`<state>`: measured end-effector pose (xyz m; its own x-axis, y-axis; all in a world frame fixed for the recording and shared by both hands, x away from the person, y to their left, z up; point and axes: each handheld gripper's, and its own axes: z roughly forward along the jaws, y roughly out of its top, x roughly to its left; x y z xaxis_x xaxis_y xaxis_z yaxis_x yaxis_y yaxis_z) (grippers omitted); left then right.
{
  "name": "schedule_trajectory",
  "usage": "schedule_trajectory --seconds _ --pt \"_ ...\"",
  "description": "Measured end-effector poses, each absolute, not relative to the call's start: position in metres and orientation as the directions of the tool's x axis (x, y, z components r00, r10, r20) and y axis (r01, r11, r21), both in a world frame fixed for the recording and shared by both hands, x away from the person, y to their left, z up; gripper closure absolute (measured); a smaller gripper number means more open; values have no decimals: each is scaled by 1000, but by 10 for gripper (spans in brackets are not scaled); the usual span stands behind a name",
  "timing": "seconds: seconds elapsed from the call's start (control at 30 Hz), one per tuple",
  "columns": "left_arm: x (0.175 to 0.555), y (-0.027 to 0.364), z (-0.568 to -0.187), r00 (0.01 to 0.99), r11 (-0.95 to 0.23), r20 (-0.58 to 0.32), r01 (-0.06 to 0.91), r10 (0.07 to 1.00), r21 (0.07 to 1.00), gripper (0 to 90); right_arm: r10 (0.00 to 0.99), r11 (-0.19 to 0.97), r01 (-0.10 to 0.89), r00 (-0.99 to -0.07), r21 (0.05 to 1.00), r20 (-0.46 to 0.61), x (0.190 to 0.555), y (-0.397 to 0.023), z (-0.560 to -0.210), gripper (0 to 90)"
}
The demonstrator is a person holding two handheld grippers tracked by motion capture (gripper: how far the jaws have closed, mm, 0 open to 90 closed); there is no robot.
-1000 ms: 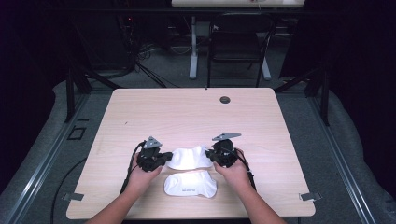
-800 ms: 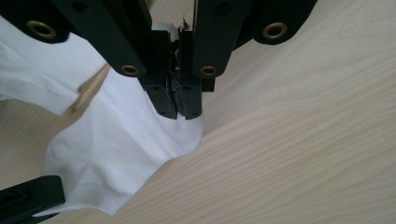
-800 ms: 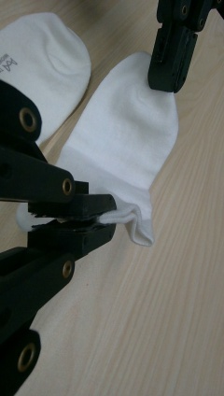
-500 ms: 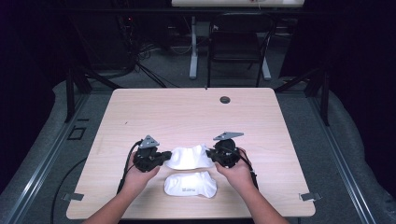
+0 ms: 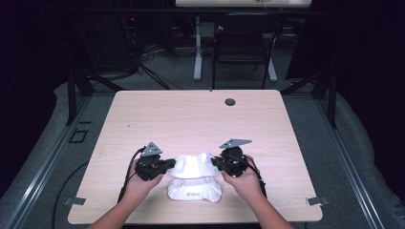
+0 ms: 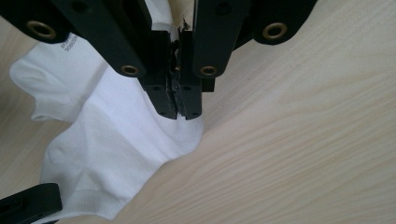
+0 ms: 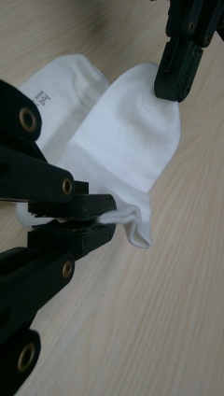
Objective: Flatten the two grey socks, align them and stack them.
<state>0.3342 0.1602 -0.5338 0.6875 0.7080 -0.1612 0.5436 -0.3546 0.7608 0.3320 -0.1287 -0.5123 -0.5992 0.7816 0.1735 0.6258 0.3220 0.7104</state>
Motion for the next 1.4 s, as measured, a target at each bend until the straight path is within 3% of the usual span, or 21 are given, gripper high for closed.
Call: schedule_trajectory --seconds 1.4 --pt "289 164 -548 707 -371 -191 558 681 742 872 746 362 618 -641 698 180 278 -132 -522 858"
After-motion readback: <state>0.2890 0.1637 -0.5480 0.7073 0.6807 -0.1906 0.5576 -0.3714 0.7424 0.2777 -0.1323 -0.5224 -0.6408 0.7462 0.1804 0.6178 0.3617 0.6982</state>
